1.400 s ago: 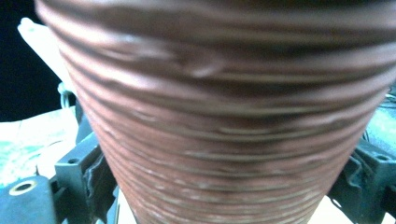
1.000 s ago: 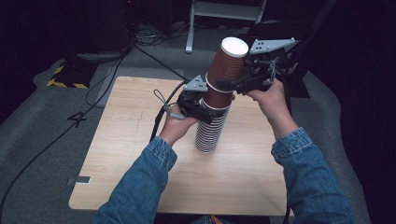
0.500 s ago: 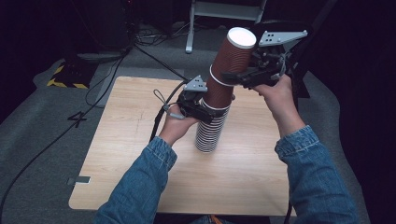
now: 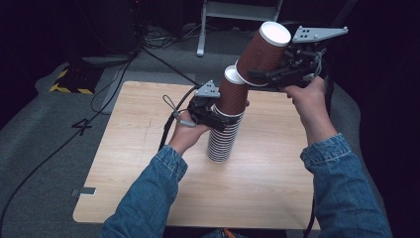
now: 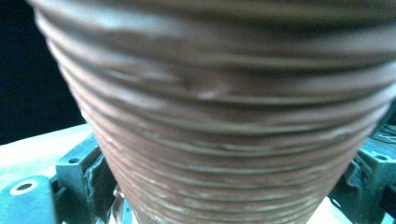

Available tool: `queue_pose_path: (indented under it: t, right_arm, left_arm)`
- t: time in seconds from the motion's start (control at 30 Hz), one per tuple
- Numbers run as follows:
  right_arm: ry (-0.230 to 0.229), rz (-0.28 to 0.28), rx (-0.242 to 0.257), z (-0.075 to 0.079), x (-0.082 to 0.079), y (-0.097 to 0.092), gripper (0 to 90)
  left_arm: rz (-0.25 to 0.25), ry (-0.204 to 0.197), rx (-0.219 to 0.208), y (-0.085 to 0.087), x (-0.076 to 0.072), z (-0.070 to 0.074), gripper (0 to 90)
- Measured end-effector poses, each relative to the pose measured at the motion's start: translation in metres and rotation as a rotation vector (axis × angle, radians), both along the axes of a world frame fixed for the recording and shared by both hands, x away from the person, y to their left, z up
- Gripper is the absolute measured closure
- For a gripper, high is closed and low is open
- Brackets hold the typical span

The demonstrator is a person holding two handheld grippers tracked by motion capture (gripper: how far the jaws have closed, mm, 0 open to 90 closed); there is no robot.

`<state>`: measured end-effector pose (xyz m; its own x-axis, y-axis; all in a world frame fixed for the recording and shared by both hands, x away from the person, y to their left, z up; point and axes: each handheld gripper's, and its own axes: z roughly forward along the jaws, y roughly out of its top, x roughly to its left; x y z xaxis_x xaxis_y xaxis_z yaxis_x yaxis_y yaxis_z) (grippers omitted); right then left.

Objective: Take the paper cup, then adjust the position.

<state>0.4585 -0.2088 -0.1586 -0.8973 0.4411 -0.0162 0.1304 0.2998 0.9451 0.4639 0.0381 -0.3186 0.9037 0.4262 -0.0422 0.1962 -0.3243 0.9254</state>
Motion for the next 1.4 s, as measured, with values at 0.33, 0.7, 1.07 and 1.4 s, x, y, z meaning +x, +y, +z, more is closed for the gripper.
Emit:
queue_pose_path:
  t: [0.33, 0.7, 1.07, 1.4]
  right_arm:
    - [0.004, -0.048, -0.015, -0.002, -0.006, -0.029, 10.6]
    - [0.019, -0.090, -0.021, -0.011, -0.011, -0.054, 10.5]
    - [0.032, -0.127, -0.023, -0.026, -0.019, -0.075, 10.5]
    - [0.070, -0.151, -0.010, -0.060, -0.022, -0.091, 10.5]
  left_arm:
    - [-0.001, 0.000, 0.001, 0.000, 0.000, 0.000, 3.5]
    - [-0.001, 0.000, 0.002, 0.000, 0.000, 0.000, 3.5]
    - [-0.003, 0.003, 0.002, 0.000, 0.000, 0.000, 3.5]
    - [-0.001, 0.003, 0.000, 0.000, 0.000, 0.000, 3.2]
